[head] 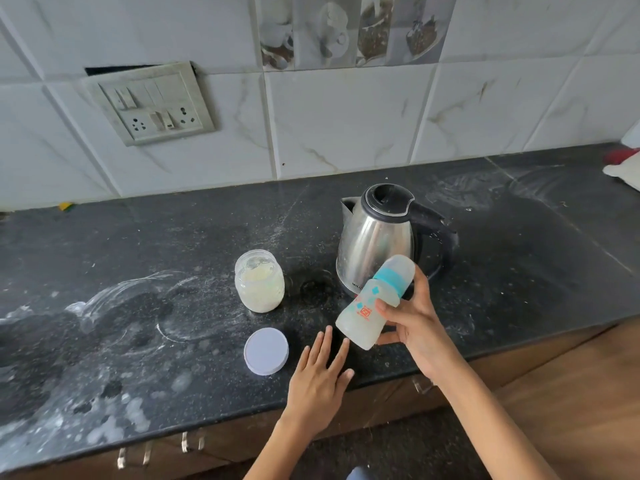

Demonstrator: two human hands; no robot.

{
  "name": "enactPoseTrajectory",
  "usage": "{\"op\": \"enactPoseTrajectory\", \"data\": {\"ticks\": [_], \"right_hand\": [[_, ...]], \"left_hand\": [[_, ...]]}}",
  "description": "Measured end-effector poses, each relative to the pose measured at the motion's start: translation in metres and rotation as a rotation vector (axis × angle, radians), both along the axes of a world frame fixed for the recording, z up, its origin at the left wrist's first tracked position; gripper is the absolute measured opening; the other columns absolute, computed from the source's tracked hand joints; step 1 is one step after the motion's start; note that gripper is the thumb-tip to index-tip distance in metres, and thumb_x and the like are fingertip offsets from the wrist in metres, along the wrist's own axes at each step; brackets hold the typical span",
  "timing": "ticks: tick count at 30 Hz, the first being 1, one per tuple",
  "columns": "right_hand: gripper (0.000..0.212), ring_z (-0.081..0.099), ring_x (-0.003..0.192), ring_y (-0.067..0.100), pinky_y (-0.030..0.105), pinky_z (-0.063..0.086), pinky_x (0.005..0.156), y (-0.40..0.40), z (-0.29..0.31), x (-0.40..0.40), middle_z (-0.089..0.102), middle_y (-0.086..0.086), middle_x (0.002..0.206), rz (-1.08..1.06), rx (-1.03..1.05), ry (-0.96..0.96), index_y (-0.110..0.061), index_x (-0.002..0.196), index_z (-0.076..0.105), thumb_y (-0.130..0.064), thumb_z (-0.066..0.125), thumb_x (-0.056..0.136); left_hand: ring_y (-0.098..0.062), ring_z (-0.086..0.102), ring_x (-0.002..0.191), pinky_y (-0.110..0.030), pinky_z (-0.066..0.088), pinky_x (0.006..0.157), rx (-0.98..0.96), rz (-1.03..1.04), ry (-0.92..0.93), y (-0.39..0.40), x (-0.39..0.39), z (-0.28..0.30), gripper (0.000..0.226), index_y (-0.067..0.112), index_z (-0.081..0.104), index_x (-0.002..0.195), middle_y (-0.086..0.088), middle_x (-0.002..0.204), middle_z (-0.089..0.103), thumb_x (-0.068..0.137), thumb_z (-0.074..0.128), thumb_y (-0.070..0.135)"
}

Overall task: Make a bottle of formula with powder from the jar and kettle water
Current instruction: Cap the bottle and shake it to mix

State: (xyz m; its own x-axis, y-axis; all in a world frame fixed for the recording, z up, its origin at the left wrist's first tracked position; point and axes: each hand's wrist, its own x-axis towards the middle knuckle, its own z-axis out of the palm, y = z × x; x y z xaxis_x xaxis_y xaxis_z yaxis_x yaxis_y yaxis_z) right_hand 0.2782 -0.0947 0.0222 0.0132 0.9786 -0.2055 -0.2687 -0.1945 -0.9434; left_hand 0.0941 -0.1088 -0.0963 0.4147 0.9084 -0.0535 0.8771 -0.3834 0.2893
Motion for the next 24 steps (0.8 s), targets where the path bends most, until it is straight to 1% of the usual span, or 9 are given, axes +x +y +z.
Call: {"op": "enactPoseTrajectory", "data": {"ticks": [5,10,13,15,18,20,21,23,24], "right_hand": [[0.069,0.074,0.093,0.024,0.048,0.062,0.063,-0.003,-0.001,-0.016,0.062,0.009,0.116,0.003,-0.051,0.152,-0.041,0.13,0.036,-0.008,0.067,0.077],[0.081,0.072,0.098,0.029,0.048,0.061,0.058,-0.015,0.005,-0.034,0.06,0.017,0.123,0.121,-0.129,0.233,-0.037,0.138,0.033,-0.007,0.072,0.073],[0.078,0.074,0.095,0.028,0.054,0.061,0.065,-0.008,0.011,-0.02,0.06,0.013,0.123,-0.039,-0.081,0.215,-0.037,0.138,0.034,-0.006,0.071,0.076],[0.078,0.074,0.095,0.03,0.06,0.059,0.07,-0.009,0.01,-0.021,0.06,0.013,0.125,-0.09,-0.098,0.21,-0.038,0.137,0.036,-0.003,0.072,0.078],[0.084,0.071,0.102,0.035,0.068,0.054,0.075,-0.029,0.003,-0.039,0.065,0.019,0.121,0.058,-0.126,0.139,-0.043,0.135,0.037,-0.001,0.078,0.073],[0.084,0.07,0.104,0.033,0.066,0.055,0.074,-0.035,0.006,-0.036,0.068,0.016,0.115,0.073,-0.1,0.09,-0.043,0.134,0.037,0.001,0.077,0.076],[0.082,0.07,0.103,0.032,0.063,0.057,0.073,-0.032,0.009,-0.029,0.069,0.013,0.113,0.013,-0.084,0.078,-0.042,0.134,0.036,0.001,0.076,0.077],[0.081,0.07,0.103,0.03,0.053,0.061,0.068,-0.024,0.013,-0.016,0.068,0.008,0.111,-0.129,-0.079,0.101,-0.041,0.135,0.034,0.002,0.074,0.079],[0.081,0.07,0.103,0.029,0.05,0.061,0.067,-0.024,0.013,-0.016,0.068,0.007,0.111,-0.147,-0.082,0.107,-0.041,0.136,0.034,0.002,0.074,0.08]], "left_hand": [[-0.026,0.043,0.134,-0.051,0.04,0.101,0.01,0.017,0.033,-0.003,0.002,-0.004,0.054,0.026,0.05,0.136,-0.008,0.143,0.048,0.102,0.013,0.046],[-0.022,0.046,0.128,-0.046,0.049,0.096,0.039,0.019,-0.139,-0.007,0.001,-0.003,0.054,0.019,0.06,0.127,-0.003,0.132,0.059,0.102,0.021,0.047],[-0.028,0.036,0.138,-0.051,0.038,0.107,0.066,0.008,-0.037,-0.005,0.002,-0.005,0.054,0.025,0.046,0.14,-0.006,0.146,0.044,0.102,0.014,0.048],[-0.029,0.034,0.139,-0.05,0.031,0.112,0.049,0.036,-0.051,-0.005,0.003,-0.005,0.056,0.025,0.046,0.139,-0.008,0.147,0.043,0.102,0.013,0.048],[-0.033,0.049,0.128,-0.052,0.047,0.097,0.032,0.107,-0.283,-0.009,0.001,-0.01,0.046,0.018,0.05,0.134,-0.012,0.134,0.056,0.101,0.03,0.043],[-0.036,0.049,0.127,-0.054,0.048,0.096,0.039,0.093,-0.304,-0.009,0.0,-0.012,0.045,0.022,0.036,0.138,-0.015,0.136,0.054,0.097,0.037,0.039],[-0.035,0.046,0.13,-0.054,0.045,0.099,0.064,0.063,-0.236,-0.008,0.001,-0.011,0.045,0.024,0.034,0.139,-0.014,0.139,0.051,0.098,0.032,0.042],[-0.031,0.034,0.139,-0.054,0.029,0.111,0.076,0.057,-0.142,-0.004,0.004,-0.007,0.052,0.027,0.039,0.141,-0.008,0.148,0.04,0.098,0.019,0.05],[-0.03,0.033,0.139,-0.052,0.024,0.113,0.087,0.058,-0.147,-0.002,0.004,-0.008,0.053,0.026,0.042,0.141,-0.007,0.149,0.039,0.097,0.022,0.05]]}}
